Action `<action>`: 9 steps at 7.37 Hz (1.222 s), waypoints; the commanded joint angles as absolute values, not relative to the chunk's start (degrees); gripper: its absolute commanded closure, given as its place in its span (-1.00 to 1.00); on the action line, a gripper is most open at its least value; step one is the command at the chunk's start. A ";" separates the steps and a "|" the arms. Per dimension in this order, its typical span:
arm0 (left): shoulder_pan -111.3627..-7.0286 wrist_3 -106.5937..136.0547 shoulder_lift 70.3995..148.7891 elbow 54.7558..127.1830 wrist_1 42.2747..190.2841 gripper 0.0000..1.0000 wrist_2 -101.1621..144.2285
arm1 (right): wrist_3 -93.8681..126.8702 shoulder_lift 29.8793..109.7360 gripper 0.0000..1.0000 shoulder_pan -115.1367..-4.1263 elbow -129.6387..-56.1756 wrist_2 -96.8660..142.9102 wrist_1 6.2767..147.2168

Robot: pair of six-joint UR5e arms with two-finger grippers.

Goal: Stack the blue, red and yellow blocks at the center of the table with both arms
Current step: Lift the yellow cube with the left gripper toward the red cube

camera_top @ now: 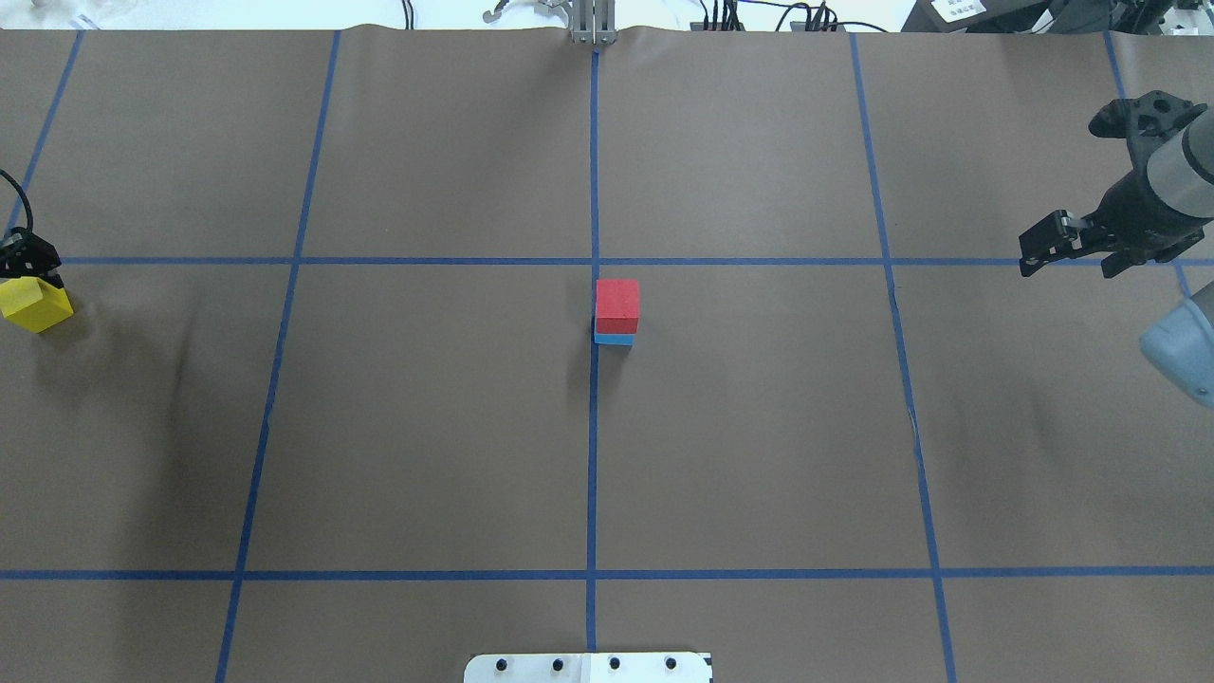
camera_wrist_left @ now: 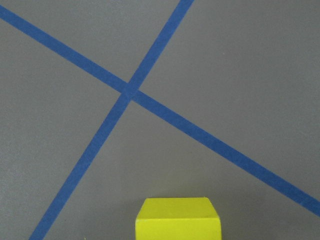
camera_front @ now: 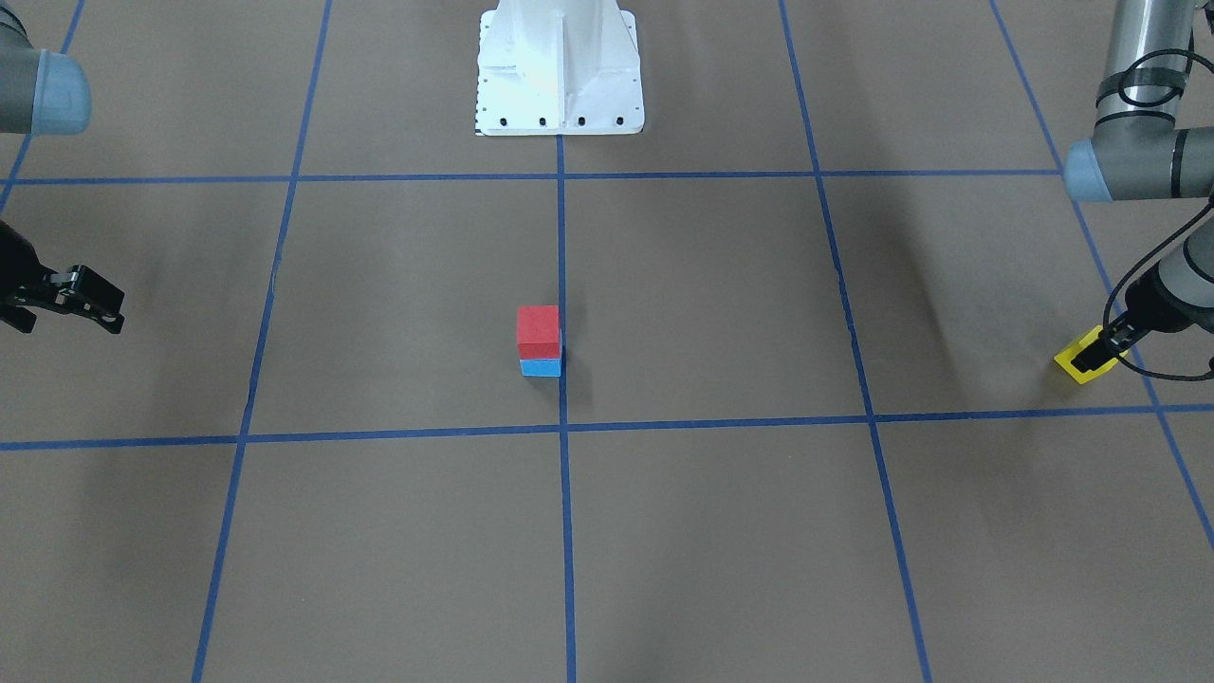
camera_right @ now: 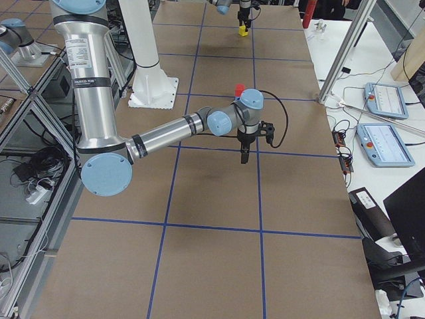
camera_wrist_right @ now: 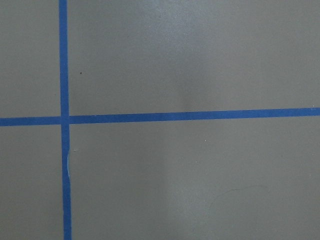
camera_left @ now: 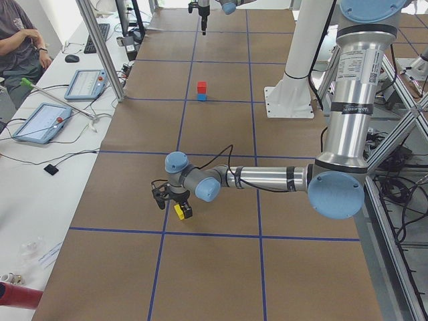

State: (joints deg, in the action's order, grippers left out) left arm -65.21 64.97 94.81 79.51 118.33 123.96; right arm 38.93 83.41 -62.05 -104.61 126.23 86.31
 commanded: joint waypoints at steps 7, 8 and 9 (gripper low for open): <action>-57.70 64.86 119.67 101.32 79.15 1.00 128.94 | 38.94 82.79 -1.00 -62.05 -104.77 126.21 86.31; -53.57 64.86 127.97 100.73 76.49 1.00 127.89 | 38.94 82.79 -1.00 -62.05 -104.94 126.30 86.31; -47.70 64.86 133.71 99.94 73.07 1.00 122.83 | 38.94 82.79 -1.00 -62.05 -105.03 126.30 86.31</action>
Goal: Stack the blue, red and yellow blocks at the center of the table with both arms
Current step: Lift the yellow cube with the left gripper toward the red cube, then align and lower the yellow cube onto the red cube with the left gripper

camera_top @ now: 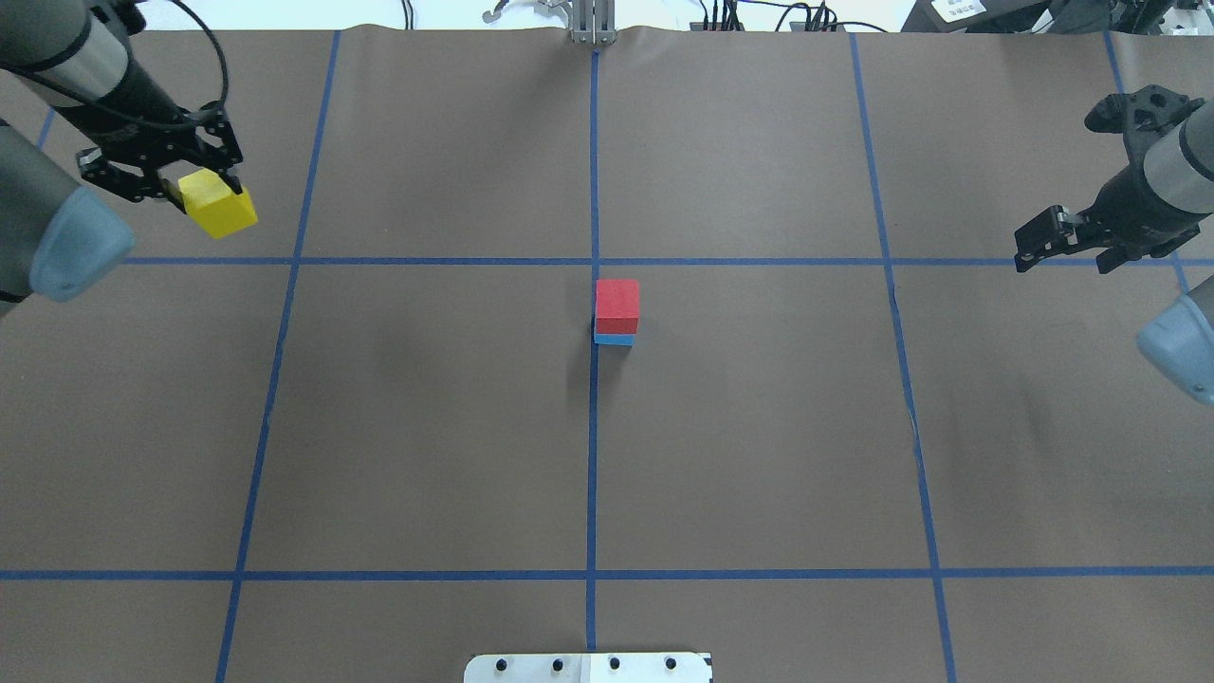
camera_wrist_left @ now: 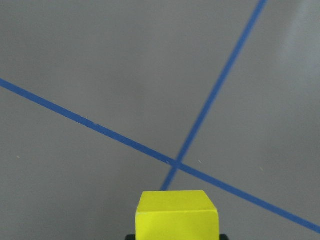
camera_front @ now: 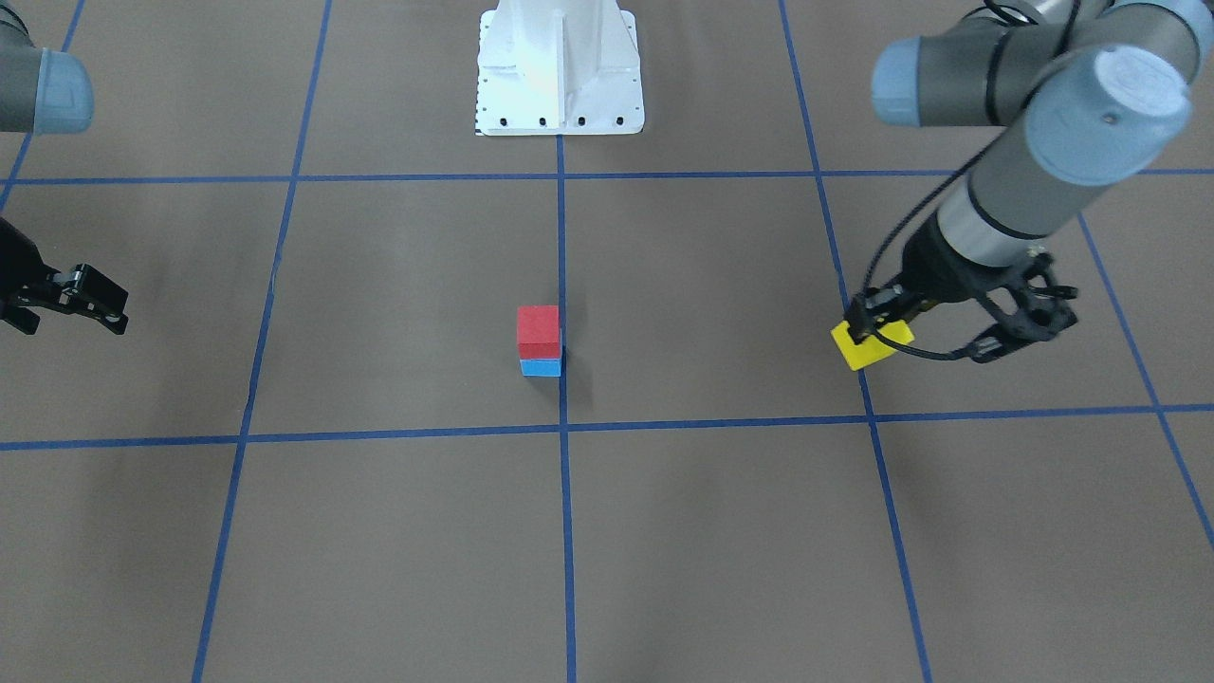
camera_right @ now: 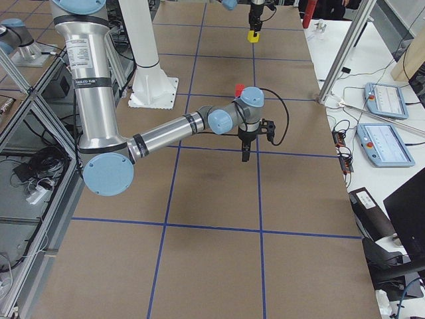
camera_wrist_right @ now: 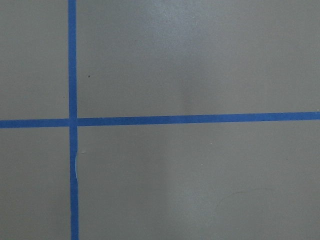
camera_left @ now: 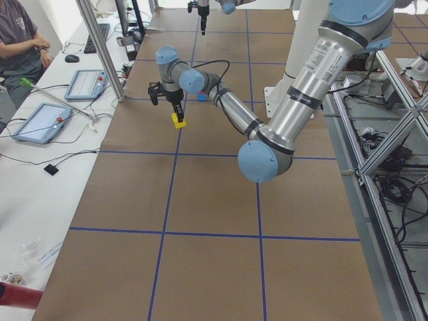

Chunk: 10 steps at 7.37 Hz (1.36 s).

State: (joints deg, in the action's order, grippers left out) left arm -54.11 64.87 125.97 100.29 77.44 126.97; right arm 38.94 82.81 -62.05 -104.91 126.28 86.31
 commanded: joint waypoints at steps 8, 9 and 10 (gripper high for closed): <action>-36.39 59.85 155.04 74.62 78.84 1.00 113.64 | 39.02 82.79 -1.00 -62.05 -104.85 126.21 86.22; -35.86 60.03 155.21 73.84 78.92 1.00 113.64 | 39.02 82.79 -1.00 -62.05 -104.85 126.21 86.22; -35.42 60.20 155.39 73.65 78.84 1.00 113.64 | 39.02 82.79 -1.00 -62.05 -104.94 126.21 86.22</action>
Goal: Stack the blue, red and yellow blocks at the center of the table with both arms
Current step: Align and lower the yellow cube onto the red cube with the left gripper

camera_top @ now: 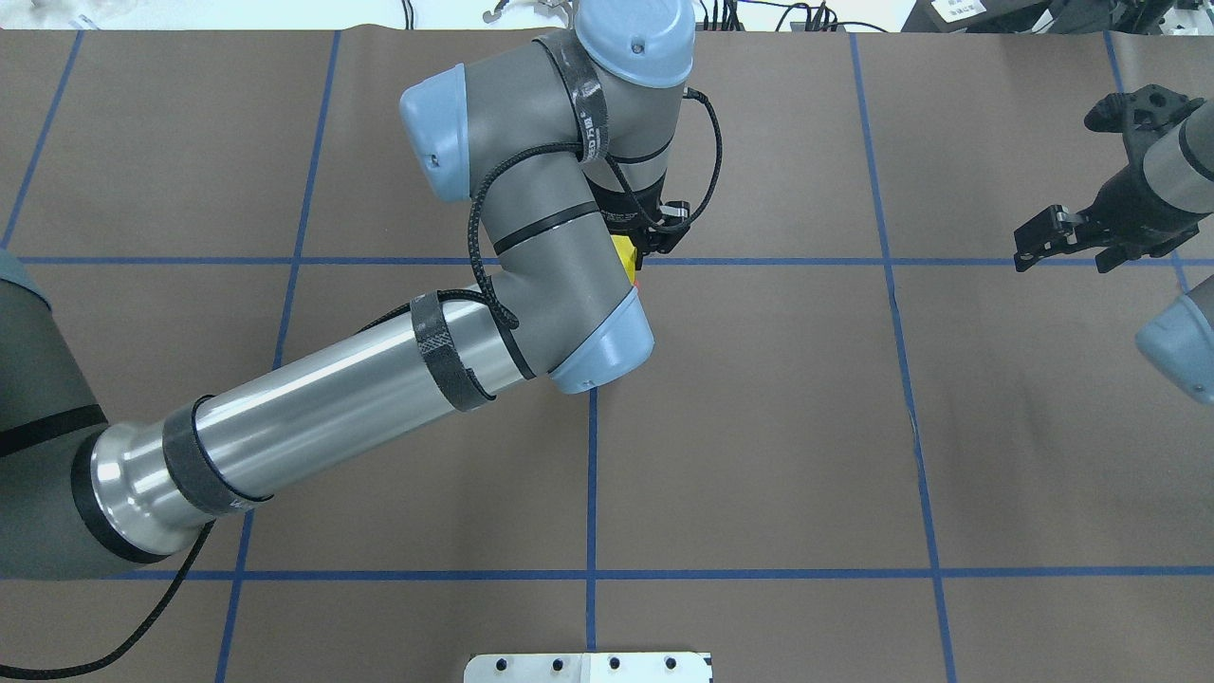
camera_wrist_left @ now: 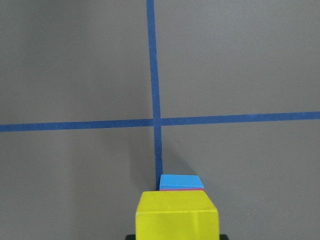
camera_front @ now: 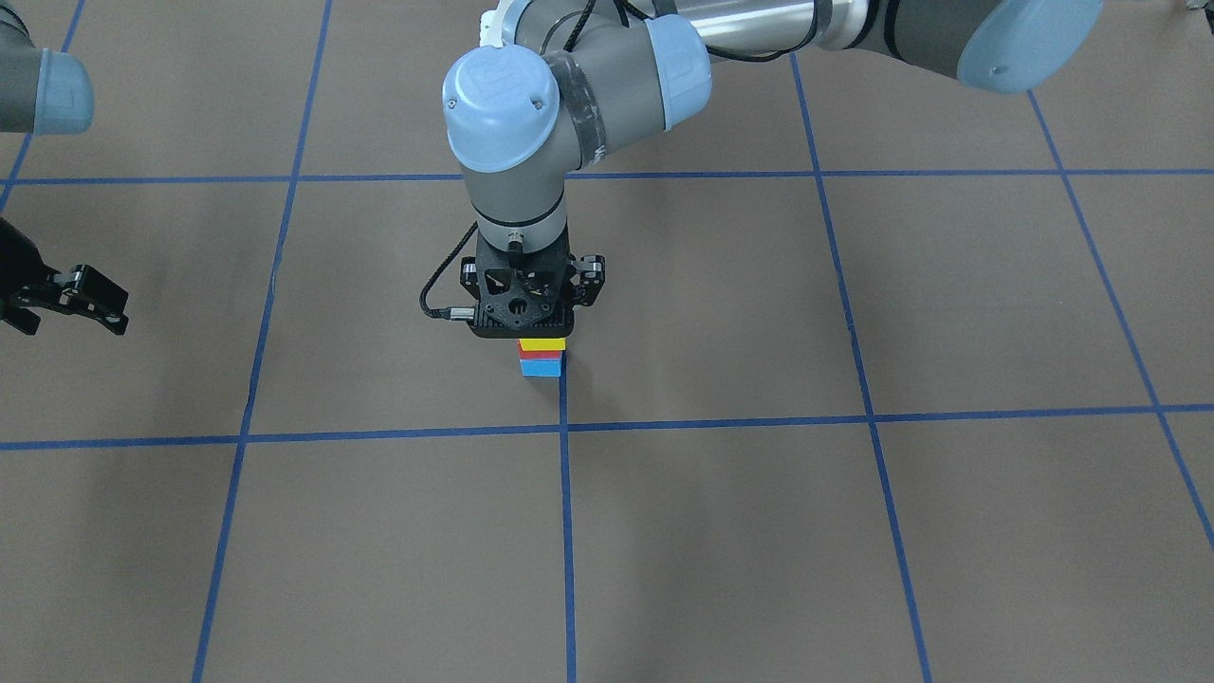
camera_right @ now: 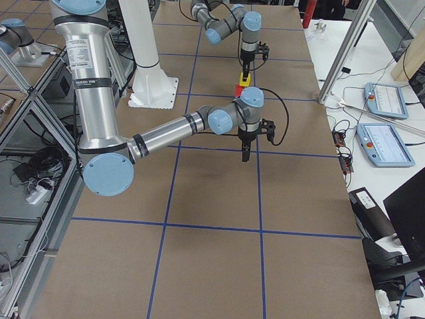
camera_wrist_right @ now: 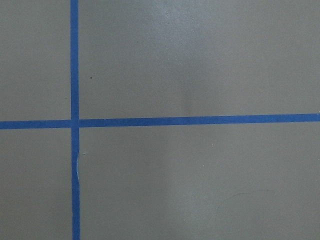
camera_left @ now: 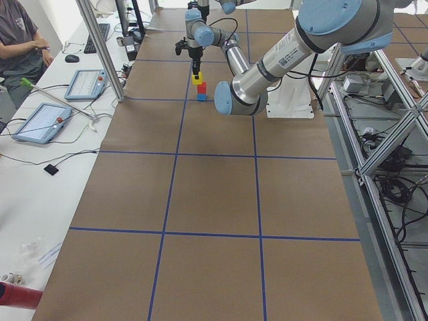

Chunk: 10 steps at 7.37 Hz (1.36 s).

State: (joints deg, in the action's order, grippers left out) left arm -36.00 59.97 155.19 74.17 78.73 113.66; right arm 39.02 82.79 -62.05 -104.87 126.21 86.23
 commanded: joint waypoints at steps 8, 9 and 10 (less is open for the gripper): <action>-34.37 61.79 155.30 73.92 78.66 1.00 113.64 | 39.02 82.88 -1.00 -62.05 -104.94 126.12 86.31; -34.37 62.22 155.30 73.92 78.75 1.00 113.64 | 39.02 82.88 -1.00 -62.05 -104.77 126.21 86.22; -34.37 62.31 155.30 73.83 78.75 1.00 113.64 | 39.02 82.88 -1.00 -62.05 -104.77 126.21 86.22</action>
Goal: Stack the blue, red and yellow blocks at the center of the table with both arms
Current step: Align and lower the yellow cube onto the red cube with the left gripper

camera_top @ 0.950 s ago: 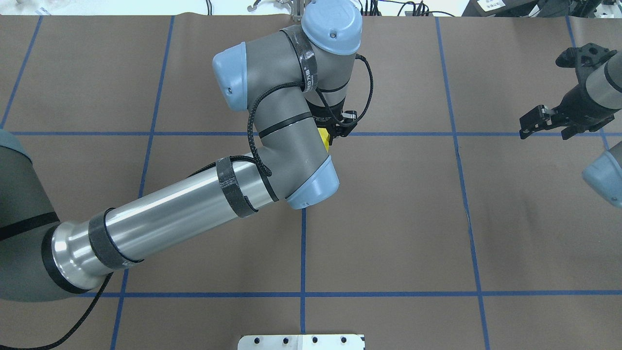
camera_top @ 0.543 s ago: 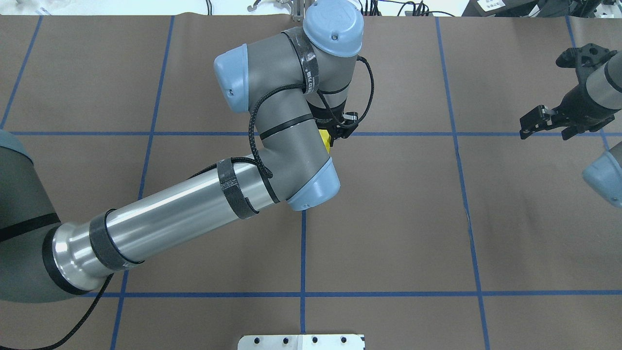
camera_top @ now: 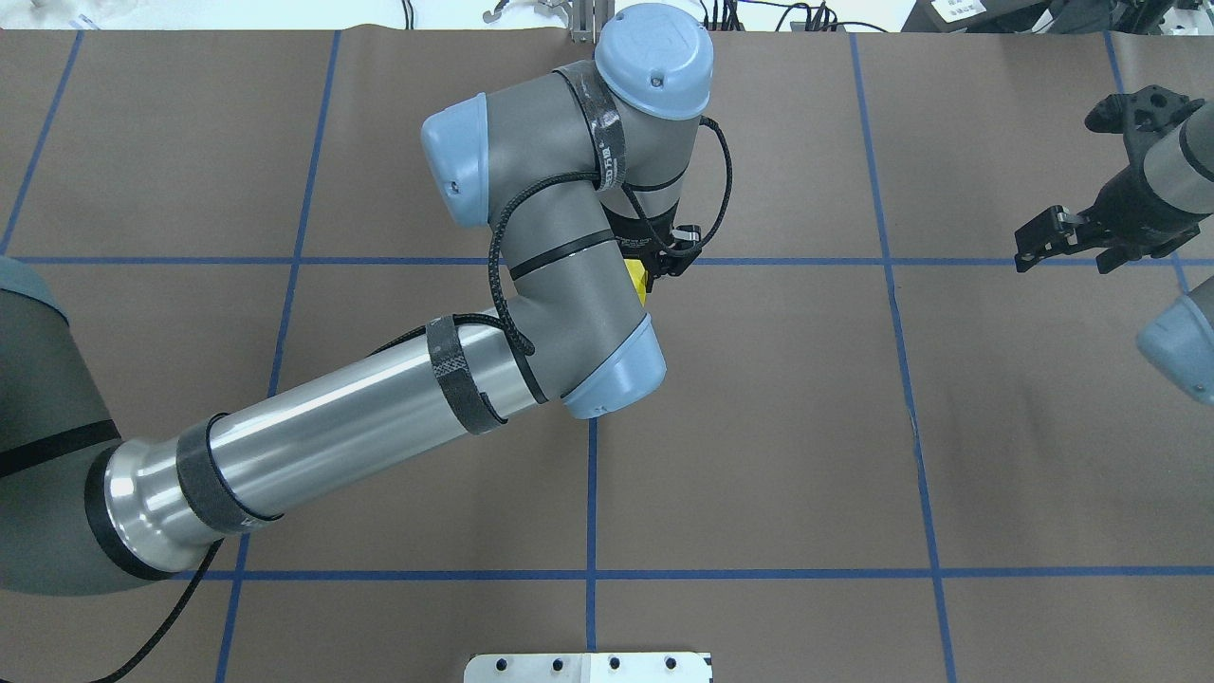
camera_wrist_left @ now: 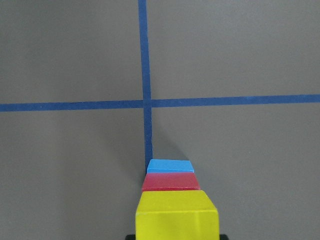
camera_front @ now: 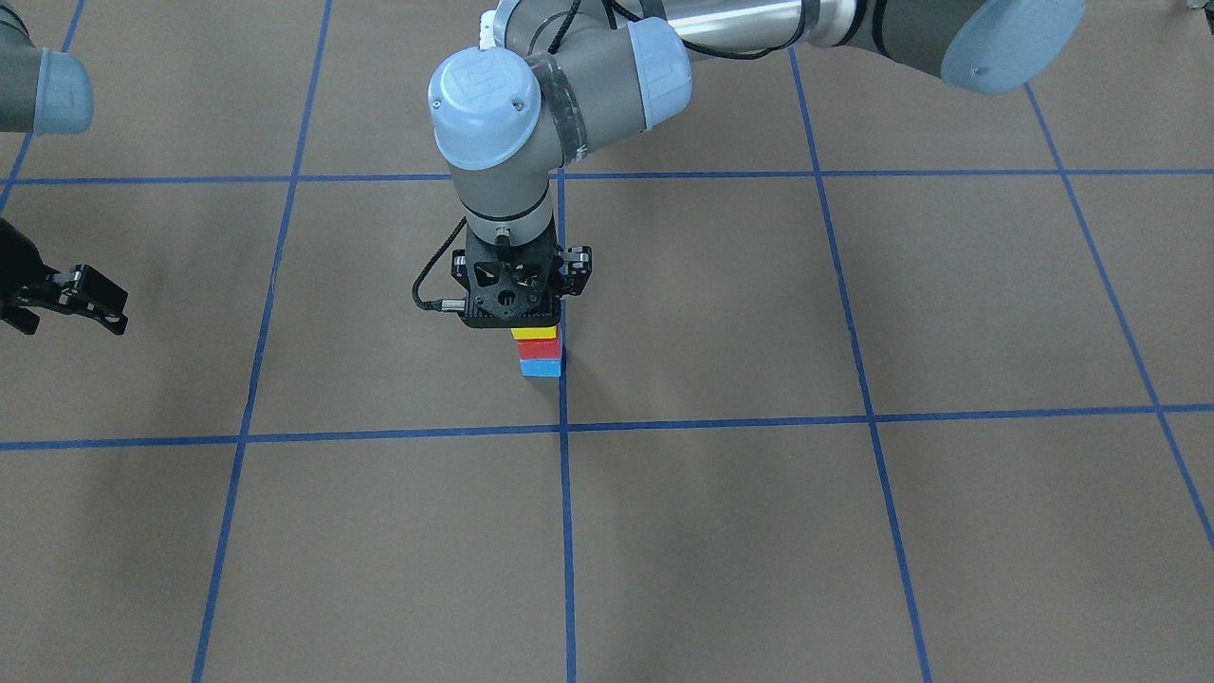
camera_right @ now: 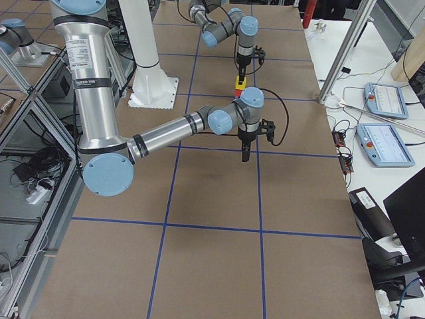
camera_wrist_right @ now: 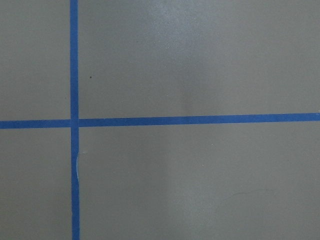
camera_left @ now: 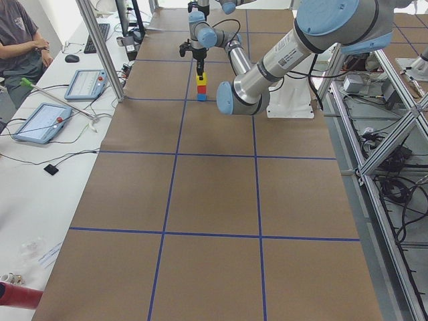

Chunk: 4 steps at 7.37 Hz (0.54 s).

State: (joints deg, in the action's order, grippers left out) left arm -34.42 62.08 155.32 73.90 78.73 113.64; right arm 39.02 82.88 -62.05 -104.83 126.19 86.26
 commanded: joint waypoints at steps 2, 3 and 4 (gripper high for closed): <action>-34.37 62.31 155.39 73.83 78.75 0.89 113.64 | 39.02 82.79 -1.00 -62.05 -104.77 126.21 86.31; -34.37 62.31 155.39 73.83 78.75 0.90 113.56 | 39.02 82.79 -1.00 -62.05 -104.77 126.21 86.31; -34.45 62.31 155.39 73.83 78.75 0.90 113.38 | 39.02 82.79 -1.00 -62.05 -104.77 126.21 86.31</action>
State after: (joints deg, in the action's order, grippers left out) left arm -34.38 62.31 155.38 73.83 78.75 113.54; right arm 39.02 82.80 -62.05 -104.77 126.21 86.30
